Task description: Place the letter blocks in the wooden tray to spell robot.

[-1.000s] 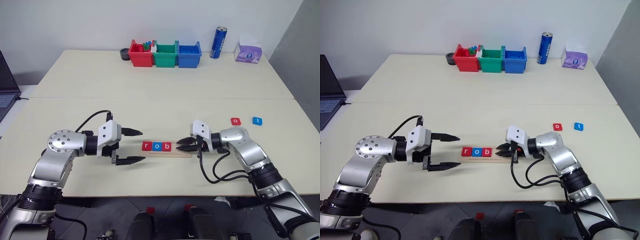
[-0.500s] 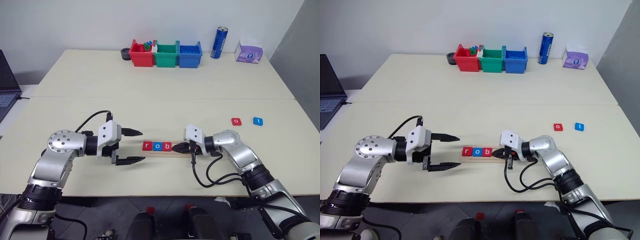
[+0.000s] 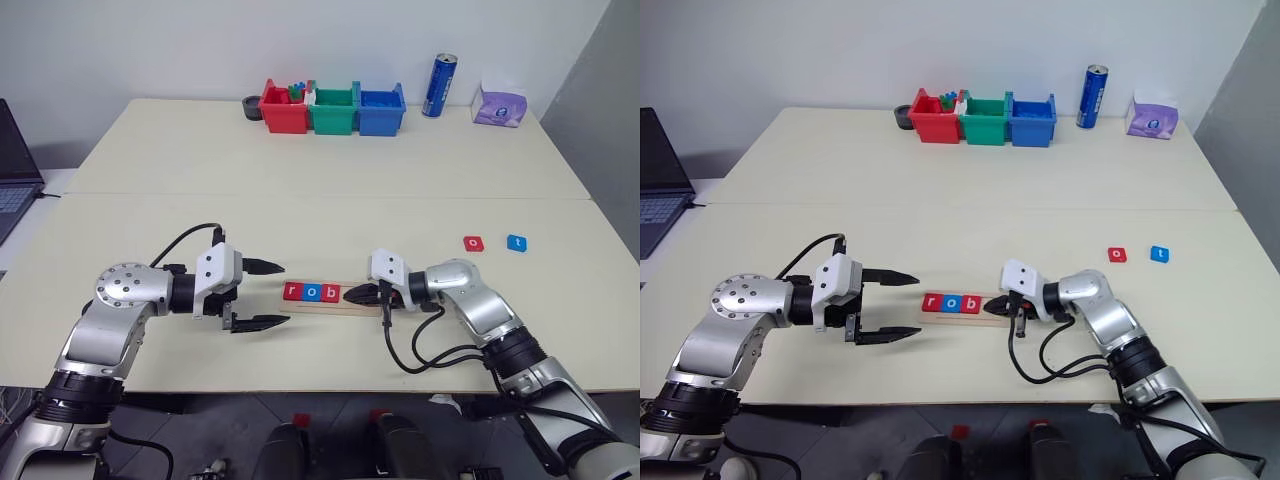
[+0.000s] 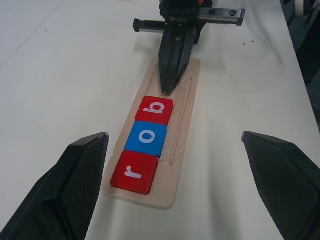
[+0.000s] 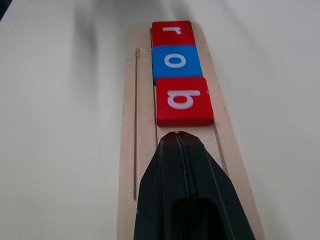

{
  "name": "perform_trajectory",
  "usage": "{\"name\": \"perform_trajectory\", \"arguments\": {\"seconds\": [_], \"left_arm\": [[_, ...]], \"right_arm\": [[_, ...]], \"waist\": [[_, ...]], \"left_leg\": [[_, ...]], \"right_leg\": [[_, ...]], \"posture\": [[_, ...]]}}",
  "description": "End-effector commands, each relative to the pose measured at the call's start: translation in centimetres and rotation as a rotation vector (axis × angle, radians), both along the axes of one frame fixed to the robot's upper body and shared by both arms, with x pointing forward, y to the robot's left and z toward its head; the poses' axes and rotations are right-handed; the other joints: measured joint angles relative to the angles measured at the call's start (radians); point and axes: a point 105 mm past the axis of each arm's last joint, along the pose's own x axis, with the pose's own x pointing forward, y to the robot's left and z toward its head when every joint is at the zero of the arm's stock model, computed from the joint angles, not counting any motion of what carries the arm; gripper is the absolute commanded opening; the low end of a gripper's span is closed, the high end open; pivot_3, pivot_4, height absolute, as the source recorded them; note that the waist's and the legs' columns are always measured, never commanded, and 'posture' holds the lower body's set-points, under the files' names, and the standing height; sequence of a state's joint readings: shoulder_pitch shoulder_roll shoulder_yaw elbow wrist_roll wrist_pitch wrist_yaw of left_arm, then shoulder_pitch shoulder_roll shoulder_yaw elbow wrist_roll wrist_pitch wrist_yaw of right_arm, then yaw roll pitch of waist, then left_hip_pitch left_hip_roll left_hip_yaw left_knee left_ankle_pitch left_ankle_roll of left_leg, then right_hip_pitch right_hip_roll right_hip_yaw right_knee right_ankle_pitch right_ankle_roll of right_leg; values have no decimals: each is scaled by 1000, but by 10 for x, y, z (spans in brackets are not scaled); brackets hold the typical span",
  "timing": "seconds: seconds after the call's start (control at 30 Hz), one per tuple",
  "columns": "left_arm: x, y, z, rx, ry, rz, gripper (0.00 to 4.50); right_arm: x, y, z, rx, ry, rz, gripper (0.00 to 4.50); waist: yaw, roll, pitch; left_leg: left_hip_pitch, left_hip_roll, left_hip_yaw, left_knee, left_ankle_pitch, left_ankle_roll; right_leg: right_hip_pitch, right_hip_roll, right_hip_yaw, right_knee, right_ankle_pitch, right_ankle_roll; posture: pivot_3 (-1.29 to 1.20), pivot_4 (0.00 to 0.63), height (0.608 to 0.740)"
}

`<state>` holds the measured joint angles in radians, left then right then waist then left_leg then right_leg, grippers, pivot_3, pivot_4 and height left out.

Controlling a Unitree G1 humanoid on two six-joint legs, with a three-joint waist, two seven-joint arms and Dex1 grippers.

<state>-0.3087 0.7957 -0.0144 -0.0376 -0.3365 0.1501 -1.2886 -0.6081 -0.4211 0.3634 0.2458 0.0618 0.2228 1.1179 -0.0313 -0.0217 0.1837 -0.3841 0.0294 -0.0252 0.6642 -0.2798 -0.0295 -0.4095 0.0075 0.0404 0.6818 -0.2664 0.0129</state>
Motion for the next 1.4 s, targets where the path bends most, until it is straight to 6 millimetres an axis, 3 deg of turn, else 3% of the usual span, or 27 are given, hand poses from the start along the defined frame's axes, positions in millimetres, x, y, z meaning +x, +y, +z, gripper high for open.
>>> {"name": "perform_trajectory", "arguments": {"seconds": [0.03,0.07,0.17,0.3,0.4,0.53,0.67,0.87,1.2,1.4], "left_arm": [[-1,-21,17,-68,-53,-21,4500],[-1,-28,20,-95,-55,-21,4500],[-2,-50,25,-146,-71,-12,4500],[5,-85,28,-232,-89,20,4500],[17,-111,29,-288,-98,65,4500],[33,-137,27,-314,-96,103,4500],[46,-158,26,-317,-95,112,4500],[48,-177,33,-328,-108,91,4500],[46,-170,33,-319,-111,104,4500],[40,-172,30,-315,-93,71,4500]], "right_arm": [[0,-19,40,56,-55,-42,13],[-1,-27,47,66,-57,-75,13],[0,-56,69,123,-59,-251,566],[15,-100,81,226,-54,-605,1919],[27,-139,75,224,-129,-892,3012],[36,-167,67,234,-192,-1141,4411],[45,-179,60,275,-190,-1317,4465],[55,-178,44,299,-138,-1401,4465],[63,-186,24,330,-74,-1514,4465],[67,-180,17,374,-11,-1518,4465]], "waist": [[4,0,0],[7,0,0],[8,0,0],[6,0,0],[6,-1,0],[3,0,0],[-2,0,-1],[0,1,-1],[0,1,-1],[0,1,-1]], "left_leg": [[0,0,0,0,0,0],[-1,0,-1,0,0,0],[-3,0,-1,1,0,0],[-2,0,-2,1,0,0],[-1,-2,-1,1,0,0],[-1,-3,-1,1,0,0],[0,-2,1,0,0,0],[0,-2,1,0,0,0],[0,-2,1,0,0,0],[0,-2,2,0,0,0]], "right_leg": [[0,0,0,0,0,0],[0,-1,0,0,0,0],[0,-3,0,-1,0,0],[1,-3,1,0,0,1],[2,-3,2,0,0,1],[2,-2,3,0,0,1],[2,0,4,0,0,1],[2,0,4,0,0,1],[2,0,4,0,0,1],[2,-1,4,0,0,1]], "posture": [[0,150,740],[0,150,740],[0,150,740],[0,150,740],[0,150,740],[0,150,740],[0,150,740],[0,150,740],[0,150,740],[0,150,740]]}}
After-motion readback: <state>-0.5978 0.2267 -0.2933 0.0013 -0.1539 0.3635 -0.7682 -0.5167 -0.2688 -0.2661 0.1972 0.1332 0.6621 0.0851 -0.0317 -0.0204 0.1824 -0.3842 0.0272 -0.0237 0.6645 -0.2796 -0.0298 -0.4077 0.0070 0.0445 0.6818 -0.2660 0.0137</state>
